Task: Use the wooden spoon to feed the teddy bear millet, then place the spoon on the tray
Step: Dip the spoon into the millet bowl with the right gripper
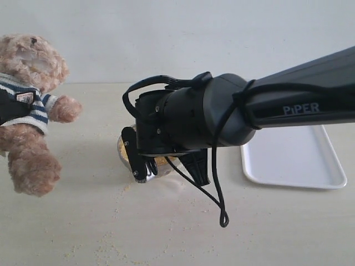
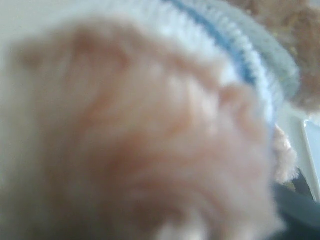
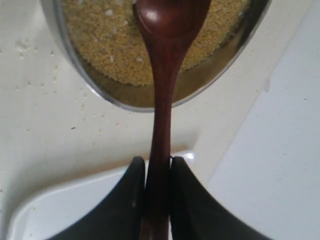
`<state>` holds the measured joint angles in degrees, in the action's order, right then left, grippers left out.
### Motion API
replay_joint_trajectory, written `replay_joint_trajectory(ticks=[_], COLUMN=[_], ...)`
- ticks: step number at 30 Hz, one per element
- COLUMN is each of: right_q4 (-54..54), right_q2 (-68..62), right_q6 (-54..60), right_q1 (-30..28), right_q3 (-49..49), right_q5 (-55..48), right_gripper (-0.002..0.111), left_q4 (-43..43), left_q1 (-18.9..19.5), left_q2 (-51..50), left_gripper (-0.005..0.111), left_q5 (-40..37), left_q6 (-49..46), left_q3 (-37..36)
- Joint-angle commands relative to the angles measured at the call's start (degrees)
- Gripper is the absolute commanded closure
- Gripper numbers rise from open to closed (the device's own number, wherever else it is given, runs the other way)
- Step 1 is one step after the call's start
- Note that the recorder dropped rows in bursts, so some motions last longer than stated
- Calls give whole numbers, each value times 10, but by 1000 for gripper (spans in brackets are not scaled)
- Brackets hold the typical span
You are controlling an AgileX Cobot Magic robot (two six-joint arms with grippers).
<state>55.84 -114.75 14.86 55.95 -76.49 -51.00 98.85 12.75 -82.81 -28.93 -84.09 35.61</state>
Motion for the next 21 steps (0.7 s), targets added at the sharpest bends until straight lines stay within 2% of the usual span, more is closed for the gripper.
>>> replay_joint_trajectory(ticks=[1, 13, 21], right_q4=[-27, -34, -106], right_q2=[9, 13, 59], right_q6=[6, -62, -56], right_q1=[0, -1, -9], right_q3=[-2, -2, -2], right_q5=[-9, -6, 29], right_gripper=[108, 108, 108], left_q4=[11, 11, 11], left_q1=[1, 1, 1], left_q2=[2, 2, 2], left_gripper=[102, 102, 102], left_q5=[-12, -12, -12], left_q6=[-4, -4, -8], left_q3=[5, 5, 5])
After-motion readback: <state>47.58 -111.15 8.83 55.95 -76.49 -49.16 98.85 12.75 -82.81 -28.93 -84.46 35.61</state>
